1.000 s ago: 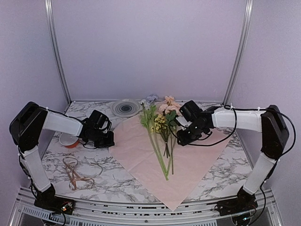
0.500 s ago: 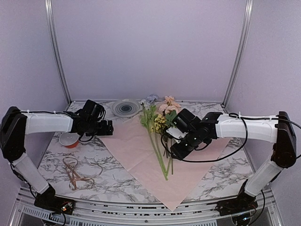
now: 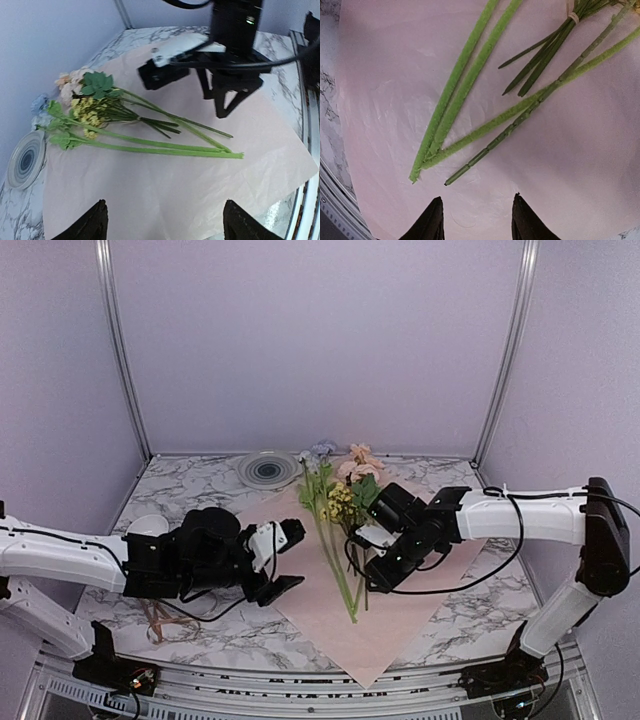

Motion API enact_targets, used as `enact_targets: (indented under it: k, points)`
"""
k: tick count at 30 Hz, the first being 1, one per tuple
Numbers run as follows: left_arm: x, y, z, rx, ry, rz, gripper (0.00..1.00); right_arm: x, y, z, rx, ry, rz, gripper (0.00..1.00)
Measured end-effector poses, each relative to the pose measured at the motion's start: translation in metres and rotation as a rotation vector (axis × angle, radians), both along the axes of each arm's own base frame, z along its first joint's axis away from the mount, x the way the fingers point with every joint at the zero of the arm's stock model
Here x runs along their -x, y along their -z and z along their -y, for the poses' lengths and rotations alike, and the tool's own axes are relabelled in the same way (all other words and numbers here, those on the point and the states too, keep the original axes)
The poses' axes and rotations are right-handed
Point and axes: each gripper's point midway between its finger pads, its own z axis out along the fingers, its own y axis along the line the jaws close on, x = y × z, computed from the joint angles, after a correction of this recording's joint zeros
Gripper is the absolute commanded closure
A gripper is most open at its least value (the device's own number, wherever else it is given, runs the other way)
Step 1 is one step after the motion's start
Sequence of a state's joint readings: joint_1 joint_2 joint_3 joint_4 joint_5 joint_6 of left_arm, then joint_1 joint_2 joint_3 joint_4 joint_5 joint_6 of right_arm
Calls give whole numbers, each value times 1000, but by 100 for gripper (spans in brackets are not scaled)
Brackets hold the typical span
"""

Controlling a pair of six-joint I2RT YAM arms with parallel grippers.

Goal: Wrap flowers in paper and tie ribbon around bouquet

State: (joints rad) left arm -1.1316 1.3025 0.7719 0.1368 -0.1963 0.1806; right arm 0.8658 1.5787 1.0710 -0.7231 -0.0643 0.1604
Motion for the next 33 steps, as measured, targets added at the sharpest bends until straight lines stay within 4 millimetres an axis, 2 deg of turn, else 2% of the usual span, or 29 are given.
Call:
enact_targets:
  k: [5, 7, 9, 11, 14, 19, 22, 27, 30, 33]
  points:
    - [64, 49, 51, -152, 326, 78, 41, 7, 13, -3, 5, -21, -53, 55]
    - [86, 75, 65, -224, 443, 96, 41, 10, 18, -2, 8, -24, -72, 55]
    - [104, 100, 73, -285, 542, 96, 32, 13, 22, -1, 13, -26, -88, 55]
    - [113, 117, 74, -333, 606, 89, 24, 15, 24, 0, 14, -26, -96, 55]
    - [117, 130, 77, -400, 664, 98, 23, 18, 27, 1, 11, -24, -110, 55]
    - [121, 148, 103, -479, 716, 140, 23, 26, 37, 6, 21, -21, -135, 55]
    - [129, 147, 119, -490, 754, 186, 23, 26, 39, 7, 24, -19, -138, 55]
    - [132, 149, 126, -512, 775, 220, 24, 26, 42, 6, 17, -15, -134, 55]
    - [132, 149, 134, -511, 778, 229, 36, 26, 43, 6, 14, -15, -132, 55]
    - [135, 152, 140, -508, 778, 227, 68, 26, 44, 7, 14, -15, -131, 55]
